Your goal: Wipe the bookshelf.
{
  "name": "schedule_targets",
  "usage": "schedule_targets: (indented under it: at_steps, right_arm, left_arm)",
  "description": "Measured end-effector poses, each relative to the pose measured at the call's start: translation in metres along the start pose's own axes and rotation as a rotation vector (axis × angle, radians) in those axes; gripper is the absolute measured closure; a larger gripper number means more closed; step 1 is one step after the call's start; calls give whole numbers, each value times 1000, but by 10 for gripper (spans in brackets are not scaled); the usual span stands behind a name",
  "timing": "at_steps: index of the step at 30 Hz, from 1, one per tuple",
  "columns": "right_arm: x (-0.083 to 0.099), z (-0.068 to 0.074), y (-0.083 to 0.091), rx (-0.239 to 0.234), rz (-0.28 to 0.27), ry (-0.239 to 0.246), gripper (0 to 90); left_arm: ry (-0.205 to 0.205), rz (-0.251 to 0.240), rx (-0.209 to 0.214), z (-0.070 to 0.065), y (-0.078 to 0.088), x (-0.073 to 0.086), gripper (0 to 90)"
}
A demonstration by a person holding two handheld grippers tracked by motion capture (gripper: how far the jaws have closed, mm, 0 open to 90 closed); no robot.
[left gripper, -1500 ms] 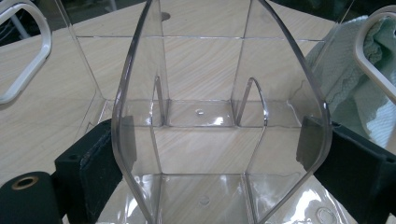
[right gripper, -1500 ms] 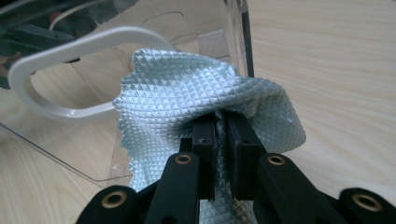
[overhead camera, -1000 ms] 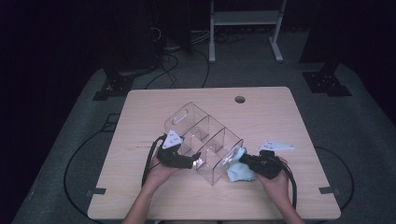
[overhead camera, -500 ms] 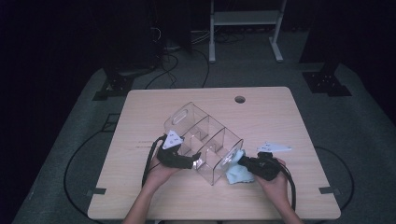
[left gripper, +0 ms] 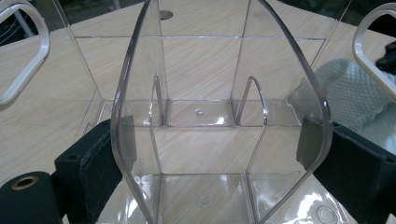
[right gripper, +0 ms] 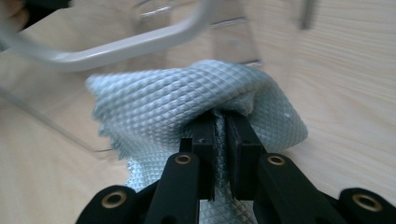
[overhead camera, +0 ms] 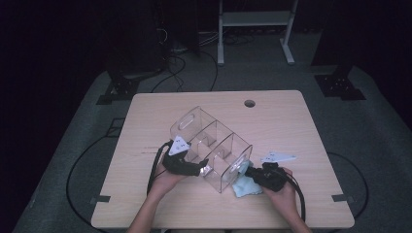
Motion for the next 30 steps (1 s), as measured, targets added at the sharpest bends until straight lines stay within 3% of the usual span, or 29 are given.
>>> schedule_targets:
  at_steps: [3,7,8,9,11,15,18,20,21,26,30]
  right_arm:
    - [2,0,-3,7,17,-6,823]
    - [7,23,-12,-34,62,48,824]
    - [7,23,-12,-34,62,48,824]
    - [7,27,-13,-63,68,58,824]
    - [6,26,-13,-64,69,67,824]
    - [3,12,-10,-24,51,28,824]
    - [4,11,-11,-28,49,11,825]
    - [5,16,-12,-37,51,23,827]
    - [6,25,-14,-63,59,36,827]
    - [9,44,-19,-122,86,84,827]
    - [5,40,-15,-121,67,85,828]
  left_arm:
    - [2,-1,-2,0,0,0,84]
    - [-1,0,-11,0,0,0,84]
    - [-2,1,-10,1,0,1,84]
    - [-2,1,-8,1,1,1,84]
    - [4,-1,-6,1,1,1,85]
    - [2,0,-10,0,0,1,85]
    - [5,-4,-15,-1,0,1,84]
    - [6,-3,-17,-1,0,1,84]
    - [6,-2,-19,-1,0,1,84]
    - [4,2,-21,1,0,1,84]
    - [9,0,-20,1,0,1,84]
Point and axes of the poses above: each handheld gripper's, and its own axes: y roughly backward along the jaws, x roughly out of its underside, z roughly to its left, the point moved 1 cm from there along -y, roughly forward along the jaws, and after that the axes turned 5 degrees about -x, right-handed, at the moved point
